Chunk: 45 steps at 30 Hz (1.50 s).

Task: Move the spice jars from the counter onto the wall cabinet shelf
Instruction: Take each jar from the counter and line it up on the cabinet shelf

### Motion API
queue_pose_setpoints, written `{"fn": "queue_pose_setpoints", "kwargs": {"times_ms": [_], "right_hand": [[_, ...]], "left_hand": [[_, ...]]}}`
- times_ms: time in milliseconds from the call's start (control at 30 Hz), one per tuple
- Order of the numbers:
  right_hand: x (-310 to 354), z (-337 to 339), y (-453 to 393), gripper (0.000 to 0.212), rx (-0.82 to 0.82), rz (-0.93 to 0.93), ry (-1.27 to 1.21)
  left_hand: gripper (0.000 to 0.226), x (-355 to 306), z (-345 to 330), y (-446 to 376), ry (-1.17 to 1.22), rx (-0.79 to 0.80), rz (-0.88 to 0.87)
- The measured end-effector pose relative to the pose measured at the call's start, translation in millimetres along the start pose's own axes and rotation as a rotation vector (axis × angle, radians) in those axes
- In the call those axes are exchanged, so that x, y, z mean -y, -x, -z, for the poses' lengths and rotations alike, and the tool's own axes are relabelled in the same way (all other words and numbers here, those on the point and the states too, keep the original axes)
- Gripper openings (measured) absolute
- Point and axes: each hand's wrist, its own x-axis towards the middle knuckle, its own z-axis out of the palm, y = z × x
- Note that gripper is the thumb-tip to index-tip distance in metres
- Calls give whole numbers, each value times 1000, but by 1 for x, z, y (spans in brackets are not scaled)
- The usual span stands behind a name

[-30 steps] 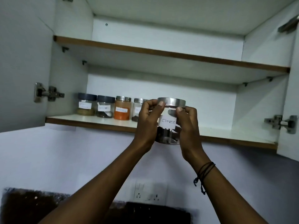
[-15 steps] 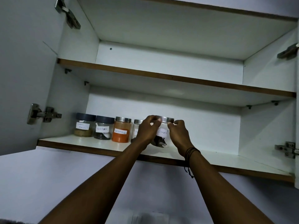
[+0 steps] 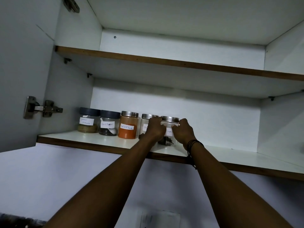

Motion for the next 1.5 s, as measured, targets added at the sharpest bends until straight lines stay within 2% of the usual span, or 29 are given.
{"fn": "queue_pose_setpoints", "kwargs": {"times_ms": [133, 300, 467, 567, 667, 833, 967, 1100, 1167, 1233, 1367, 1500], "right_hand": [[-5, -7, 1, 38, 14, 21, 49], [-6, -10, 0, 40, 37, 12, 78], [-6, -4, 12, 38, 38, 50, 139], [-1, 9, 34, 24, -23, 194, 212], [6, 23, 65, 17, -104, 243, 219], [6, 38, 120, 18, -153, 298, 201], [-8, 44, 179, 20, -130, 273, 167], [-53, 33, 242, 12, -96, 164, 139], [-84, 22, 267, 16, -49, 81, 136], [-121, 6, 304, 16, 16, -26, 139], [-198, -36, 386, 5, 187, -208, 188], [-253, -71, 445, 26, 398, -398, 286]], "left_hand": [[20, 4, -4, 1, -23, 27, -12], [33, 5, -5, 7, -100, -21, -57], [38, -1, -1, 18, -183, 19, -78], [23, -11, 1, 35, -121, 6, -151], [26, -22, 1, 62, -51, -1, -176], [25, -27, 1, 112, 131, -21, -206], [25, -17, -6, 160, 153, 23, -249], [27, 21, -30, 220, 145, 117, -145], [27, 46, -45, 247, 155, 195, -64], [26, 77, -64, 284, 143, 286, 38], [24, 144, -102, 363, 1, 544, 131], [25, 202, -133, 422, -84, 720, 265]]}}
